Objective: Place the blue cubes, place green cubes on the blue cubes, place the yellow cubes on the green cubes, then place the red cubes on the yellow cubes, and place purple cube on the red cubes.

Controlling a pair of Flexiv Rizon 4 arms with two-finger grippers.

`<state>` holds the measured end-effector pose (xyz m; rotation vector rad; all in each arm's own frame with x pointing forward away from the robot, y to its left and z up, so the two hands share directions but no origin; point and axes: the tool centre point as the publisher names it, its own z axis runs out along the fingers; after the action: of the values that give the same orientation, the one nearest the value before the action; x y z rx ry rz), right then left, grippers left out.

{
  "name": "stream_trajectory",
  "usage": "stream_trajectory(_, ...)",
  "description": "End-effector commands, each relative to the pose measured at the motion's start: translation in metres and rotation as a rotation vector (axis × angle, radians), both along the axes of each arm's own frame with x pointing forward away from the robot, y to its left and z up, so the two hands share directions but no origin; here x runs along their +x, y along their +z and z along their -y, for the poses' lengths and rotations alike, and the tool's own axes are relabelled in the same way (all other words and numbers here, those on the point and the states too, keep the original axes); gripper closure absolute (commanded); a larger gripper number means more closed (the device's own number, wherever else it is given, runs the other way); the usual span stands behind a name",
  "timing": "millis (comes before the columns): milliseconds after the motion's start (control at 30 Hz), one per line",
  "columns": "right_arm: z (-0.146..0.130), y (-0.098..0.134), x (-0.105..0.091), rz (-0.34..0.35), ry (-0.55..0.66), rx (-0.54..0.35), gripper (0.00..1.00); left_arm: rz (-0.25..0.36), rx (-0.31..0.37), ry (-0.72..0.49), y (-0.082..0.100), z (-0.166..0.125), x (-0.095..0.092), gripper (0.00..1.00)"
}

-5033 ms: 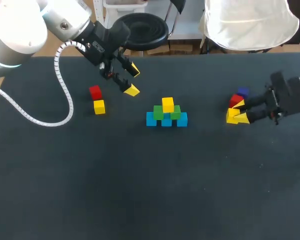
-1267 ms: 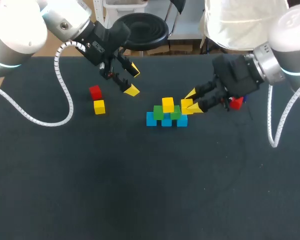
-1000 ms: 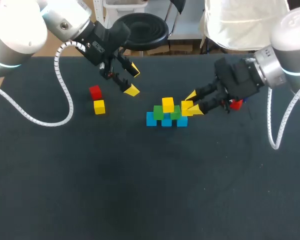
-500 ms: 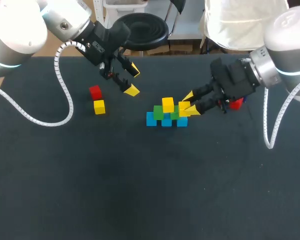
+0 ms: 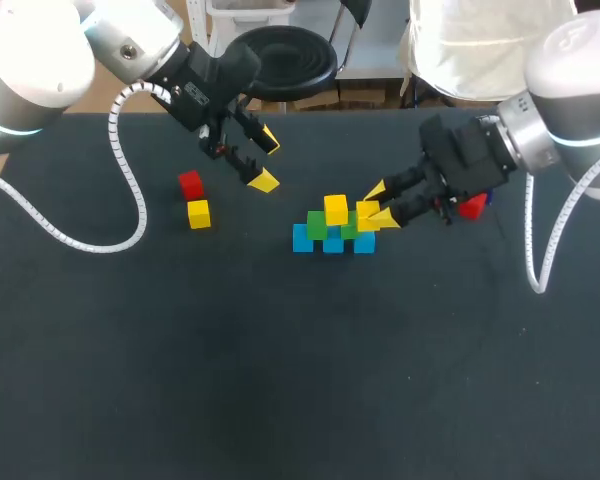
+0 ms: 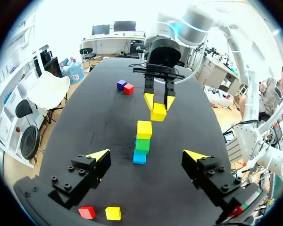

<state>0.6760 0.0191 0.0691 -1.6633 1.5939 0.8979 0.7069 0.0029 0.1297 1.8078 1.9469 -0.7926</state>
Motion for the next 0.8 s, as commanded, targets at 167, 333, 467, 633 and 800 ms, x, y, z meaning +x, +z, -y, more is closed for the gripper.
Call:
stream_trajectory(167,-0.0022,-0.0034,0.0055,-0.008,0.009,0.001,1.00,0.003,-0.003,0.000,-0.0007,-0.0009,-0.0007,0.00)
stream_trajectory(333,-0.0028,-0.0050,0.0069,-0.011,0.011,0.002,1.00,0.003,-0.003,0.000,-0.0007,-0.0009,-0.0007,0.00)
stream_trajectory(467,-0.0034,-0.0052,0.0086,-0.010,0.012,0.002,1.00,0.003,-0.003,0.000,-0.0007,-0.0009,-0.0007,0.00)
stream_trajectory(633,-0.0041,-0.0053,0.0106,-0.011,0.016,0.000,1.00,0.003,-0.003,0.000,-0.0007,-0.0009,-0.0007,0.00)
stream_trajectory(800,-0.0045,-0.0057,0.0120,-0.012,0.016,0.000,1.00,0.003,-0.003,0.000,-0.0007,-0.0009,-0.0007,0.00)
